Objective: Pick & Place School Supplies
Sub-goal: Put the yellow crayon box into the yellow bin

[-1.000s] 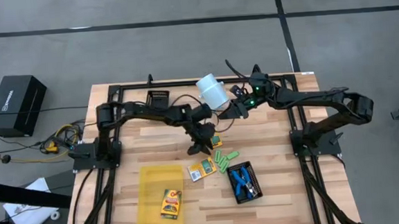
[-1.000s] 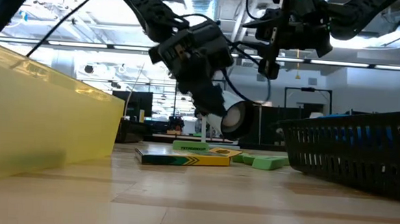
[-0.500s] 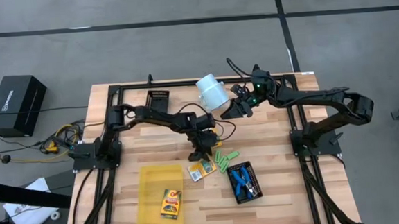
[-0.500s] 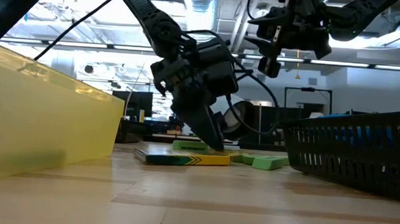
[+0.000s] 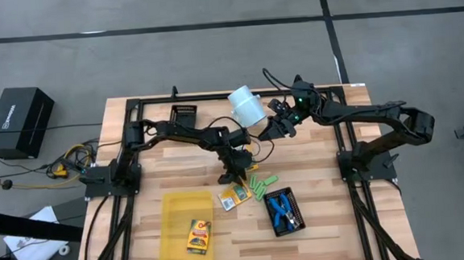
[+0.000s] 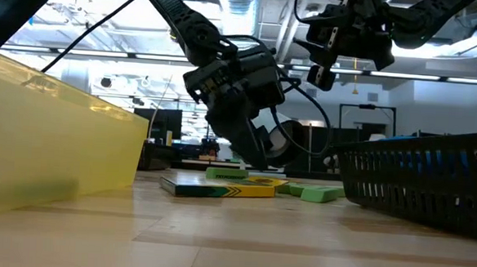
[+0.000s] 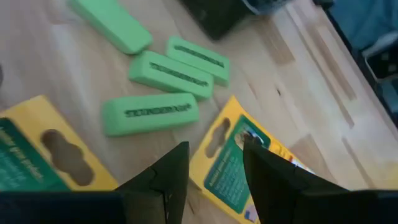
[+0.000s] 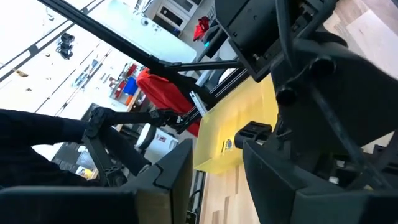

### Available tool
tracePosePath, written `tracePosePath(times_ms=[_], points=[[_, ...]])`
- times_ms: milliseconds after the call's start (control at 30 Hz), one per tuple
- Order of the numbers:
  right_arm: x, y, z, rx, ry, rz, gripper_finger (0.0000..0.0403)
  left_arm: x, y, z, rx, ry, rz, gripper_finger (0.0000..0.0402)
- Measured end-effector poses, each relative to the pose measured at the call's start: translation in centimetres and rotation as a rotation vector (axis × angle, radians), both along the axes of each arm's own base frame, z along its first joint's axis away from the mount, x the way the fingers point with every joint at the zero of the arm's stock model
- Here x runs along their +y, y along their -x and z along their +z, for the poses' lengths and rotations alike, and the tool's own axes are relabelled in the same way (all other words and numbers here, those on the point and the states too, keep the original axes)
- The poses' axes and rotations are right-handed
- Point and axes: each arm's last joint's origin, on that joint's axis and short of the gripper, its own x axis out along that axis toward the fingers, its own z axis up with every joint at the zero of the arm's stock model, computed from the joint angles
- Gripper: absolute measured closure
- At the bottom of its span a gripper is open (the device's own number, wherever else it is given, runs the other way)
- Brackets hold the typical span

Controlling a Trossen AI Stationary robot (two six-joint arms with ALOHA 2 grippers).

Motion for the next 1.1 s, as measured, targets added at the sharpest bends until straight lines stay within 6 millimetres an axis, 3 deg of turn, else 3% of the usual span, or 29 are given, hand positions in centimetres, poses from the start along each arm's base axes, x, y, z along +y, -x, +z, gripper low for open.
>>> tracePosePath(times_ms=[833, 1100], points=[[0.0, 0.0, 0.1, -0.004, 0.0, 0.0, 0.0274, 0.6, 0.1, -0.5, -0.003, -0.042, -0.009, 0.0257], [0.1, 0.0, 0.1, -0.005, -0.005, 0.007, 0.0274, -0.1, 0.1, -2.5, 0.049, 0.022, -0.05, 0.0257]])
